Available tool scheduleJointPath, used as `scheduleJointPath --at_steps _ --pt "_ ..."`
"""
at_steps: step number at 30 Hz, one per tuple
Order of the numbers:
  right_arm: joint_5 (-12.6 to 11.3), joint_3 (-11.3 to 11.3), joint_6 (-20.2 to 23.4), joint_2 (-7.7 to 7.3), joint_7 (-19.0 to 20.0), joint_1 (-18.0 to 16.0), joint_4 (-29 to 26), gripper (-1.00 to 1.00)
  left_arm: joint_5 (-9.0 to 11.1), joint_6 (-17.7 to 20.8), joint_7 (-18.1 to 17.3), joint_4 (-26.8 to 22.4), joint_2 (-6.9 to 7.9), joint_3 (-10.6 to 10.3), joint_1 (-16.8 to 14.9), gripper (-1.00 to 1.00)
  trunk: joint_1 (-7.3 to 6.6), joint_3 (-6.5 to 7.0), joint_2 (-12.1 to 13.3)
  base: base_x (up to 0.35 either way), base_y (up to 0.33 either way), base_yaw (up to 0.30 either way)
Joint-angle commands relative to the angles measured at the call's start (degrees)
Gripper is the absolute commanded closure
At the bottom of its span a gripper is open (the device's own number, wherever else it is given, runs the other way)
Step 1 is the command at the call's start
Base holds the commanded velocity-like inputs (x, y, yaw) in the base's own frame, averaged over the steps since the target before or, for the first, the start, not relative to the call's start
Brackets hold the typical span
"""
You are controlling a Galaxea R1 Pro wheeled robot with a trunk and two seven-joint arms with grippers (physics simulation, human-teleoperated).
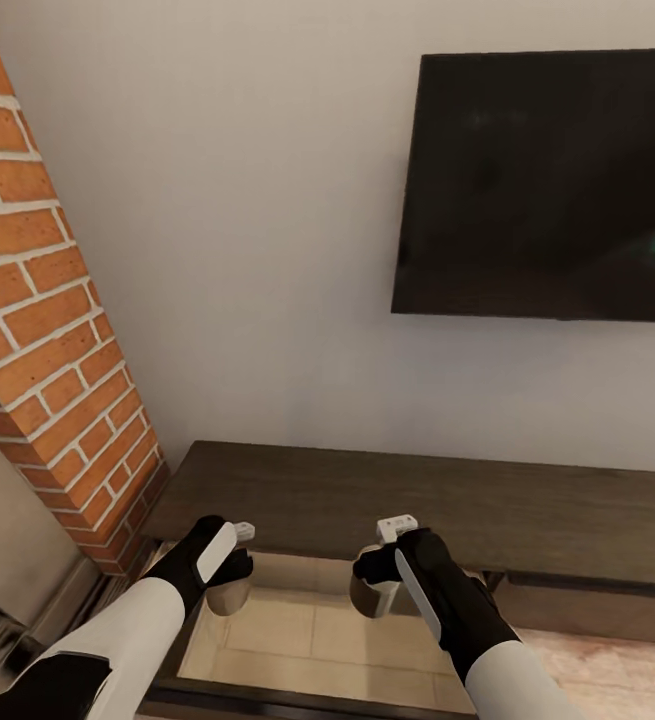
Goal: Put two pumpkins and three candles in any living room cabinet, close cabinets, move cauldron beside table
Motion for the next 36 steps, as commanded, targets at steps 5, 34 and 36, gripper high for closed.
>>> scheduleJointPath --at_steps 5,34,36 --pt "-0.13 -0.02 0.23 0.0 -0.04 0.06 1.82 1.0 0.01 0.06 0.07 0.07 0.0 0.0 0.06 1.0 0.0 0.05 0.0 0.01 0.0 -0.018" --pt "-0.27 -0.36 -0.15 0.79 0.11 0.14 4.28 1.0 0.41 0.38 0.03 4.29 -0.22 0.17 0.24 1.0 3.07 -1.96 -5.62 -0.002 0.001 -0.052" --pt "-0.3 -0.36 -0.22 0.79 0.09 0.15 4.32 1.0 0.44 0.4 0.0 4.25 -0.12 0.19 0.23 1.0 3.51 -2.32 -6.42 -0.091 0.055 0.0"
